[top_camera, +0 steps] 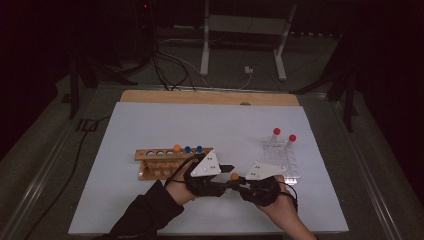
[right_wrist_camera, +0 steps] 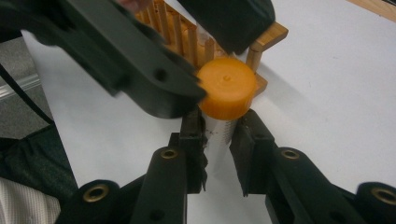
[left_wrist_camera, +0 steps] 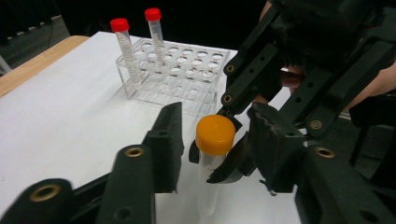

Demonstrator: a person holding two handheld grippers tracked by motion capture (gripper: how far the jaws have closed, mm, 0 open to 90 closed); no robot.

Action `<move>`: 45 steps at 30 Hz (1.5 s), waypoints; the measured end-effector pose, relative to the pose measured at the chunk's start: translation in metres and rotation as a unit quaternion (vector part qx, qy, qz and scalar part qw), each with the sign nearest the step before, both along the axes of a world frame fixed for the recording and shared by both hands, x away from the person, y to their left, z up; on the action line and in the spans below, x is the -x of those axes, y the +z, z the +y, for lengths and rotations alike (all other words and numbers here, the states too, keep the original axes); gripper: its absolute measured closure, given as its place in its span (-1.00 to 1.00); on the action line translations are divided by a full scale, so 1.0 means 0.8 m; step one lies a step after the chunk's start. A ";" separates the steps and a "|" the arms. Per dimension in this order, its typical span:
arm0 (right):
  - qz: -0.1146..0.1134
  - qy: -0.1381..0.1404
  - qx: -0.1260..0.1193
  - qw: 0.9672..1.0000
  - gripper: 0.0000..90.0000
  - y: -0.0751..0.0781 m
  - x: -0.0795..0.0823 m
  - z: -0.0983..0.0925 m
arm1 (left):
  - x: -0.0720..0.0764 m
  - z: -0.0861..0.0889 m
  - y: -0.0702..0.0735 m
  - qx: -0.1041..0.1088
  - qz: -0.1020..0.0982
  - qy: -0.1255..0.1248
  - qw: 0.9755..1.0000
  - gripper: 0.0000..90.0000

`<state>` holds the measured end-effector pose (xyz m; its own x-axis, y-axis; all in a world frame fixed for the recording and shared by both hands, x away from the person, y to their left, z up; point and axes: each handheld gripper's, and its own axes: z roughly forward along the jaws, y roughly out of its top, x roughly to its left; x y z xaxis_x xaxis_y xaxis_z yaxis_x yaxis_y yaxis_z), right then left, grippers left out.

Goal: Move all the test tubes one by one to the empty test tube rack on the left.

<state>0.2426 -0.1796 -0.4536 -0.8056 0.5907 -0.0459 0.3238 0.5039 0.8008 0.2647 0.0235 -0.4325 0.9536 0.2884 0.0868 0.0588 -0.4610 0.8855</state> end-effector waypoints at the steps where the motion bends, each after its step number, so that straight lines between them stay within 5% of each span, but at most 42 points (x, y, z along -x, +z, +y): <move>1: -0.001 0.000 0.000 1.000 0.66 0.000 0.000 0.000 | 0.000 -0.002 -0.001 -0.002 -0.003 0.003 1.000 0.34; 16: 0.001 0.002 -0.006 1.000 0.63 0.001 -0.001 -0.001 | -0.002 -0.007 0.000 -0.018 -0.011 -0.005 1.000 0.60; 23: -0.014 -0.008 -0.016 1.000 0.10 0.007 0.002 -0.005 | -0.002 0.006 0.010 -0.017 -0.019 0.007 1.000 0.60; 35: -0.022 -0.036 -0.038 0.998 -0.68 0.011 0.001 -0.011 | -0.001 0.062 0.033 -0.010 -0.034 0.056 0.998 0.60; 45: -0.026 -0.044 -0.055 0.997 -1.00 0.016 0.000 -0.016 | -0.001 0.121 0.043 0.000 -0.039 0.114 0.993 0.60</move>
